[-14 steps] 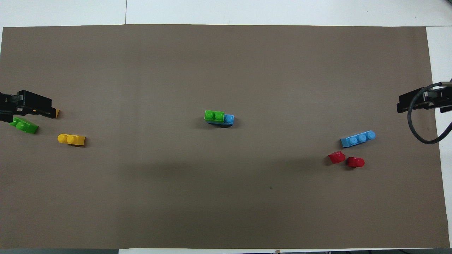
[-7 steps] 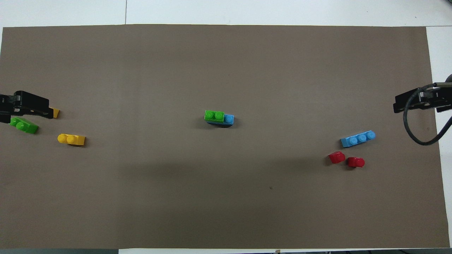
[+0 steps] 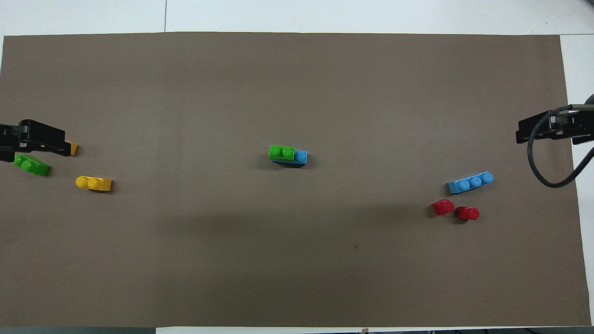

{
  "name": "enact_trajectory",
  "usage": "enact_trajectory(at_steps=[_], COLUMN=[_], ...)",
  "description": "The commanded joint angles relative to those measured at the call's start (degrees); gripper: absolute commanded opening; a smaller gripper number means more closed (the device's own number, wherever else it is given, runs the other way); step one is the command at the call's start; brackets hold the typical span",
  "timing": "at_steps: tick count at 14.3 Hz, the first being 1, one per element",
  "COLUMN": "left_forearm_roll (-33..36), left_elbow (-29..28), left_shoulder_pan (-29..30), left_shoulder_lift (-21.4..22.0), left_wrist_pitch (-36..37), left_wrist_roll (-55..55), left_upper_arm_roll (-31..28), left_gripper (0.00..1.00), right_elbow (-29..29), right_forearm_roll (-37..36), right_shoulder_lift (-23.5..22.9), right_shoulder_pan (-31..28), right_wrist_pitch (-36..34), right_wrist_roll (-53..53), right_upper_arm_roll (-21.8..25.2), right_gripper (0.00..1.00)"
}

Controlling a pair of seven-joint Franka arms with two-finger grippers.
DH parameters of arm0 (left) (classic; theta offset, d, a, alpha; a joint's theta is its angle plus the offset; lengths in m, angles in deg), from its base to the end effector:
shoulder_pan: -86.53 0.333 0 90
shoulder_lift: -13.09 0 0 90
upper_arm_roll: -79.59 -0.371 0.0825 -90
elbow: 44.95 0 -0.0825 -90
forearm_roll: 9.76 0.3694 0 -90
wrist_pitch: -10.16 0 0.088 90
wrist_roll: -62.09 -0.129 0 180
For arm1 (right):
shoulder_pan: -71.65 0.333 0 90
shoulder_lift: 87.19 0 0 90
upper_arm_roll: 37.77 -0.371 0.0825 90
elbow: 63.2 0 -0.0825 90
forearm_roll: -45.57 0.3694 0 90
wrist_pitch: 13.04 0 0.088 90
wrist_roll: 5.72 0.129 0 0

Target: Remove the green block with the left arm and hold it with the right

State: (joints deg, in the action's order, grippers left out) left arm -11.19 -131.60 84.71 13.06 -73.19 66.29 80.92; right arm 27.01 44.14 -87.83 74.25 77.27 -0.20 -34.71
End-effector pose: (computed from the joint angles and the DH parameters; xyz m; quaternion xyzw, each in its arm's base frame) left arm 0.5261 -0.0324 0.6739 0.9995 0.0081 -0.0298 0.0105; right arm 0.5440 -0.0074 0.6503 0.9986 -0.0520 -0.0041 0.0130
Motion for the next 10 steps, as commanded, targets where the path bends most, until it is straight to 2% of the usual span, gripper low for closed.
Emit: enact_trajectory(at_steps=[1,5,10], left_forearm_roll=[0.6,0.6,0.6], left_elbow=[-1.6,-1.6,-3.9], left_shoulder_pan=[0.1,0.1,-0.5], left_shoulder_lift=[1.6,1.6,2.8], left_wrist_pitch=[0.5,0.3,1.1], left_wrist_roll=[0.1,0.2,6.6], left_upper_arm_roll=[-0.1,-0.1,0.0], left_gripper=[1.00,1.00,1.00], right_elbow=[5.0,9.5,10.8], right_forearm_roll=[2.6,7.2,11.5], right_shoulder_lift=[2.2,1.5,-2.0], right_shoulder_pan=[1.6,4.0,8.2], right_wrist_pitch=[4.5,9.1,13.9], right_wrist_roll=[14.9,37.8,59.0], right_upper_arm_roll=[-0.1,-0.1,-0.1], right_gripper=[1.00,1.00,1.00])
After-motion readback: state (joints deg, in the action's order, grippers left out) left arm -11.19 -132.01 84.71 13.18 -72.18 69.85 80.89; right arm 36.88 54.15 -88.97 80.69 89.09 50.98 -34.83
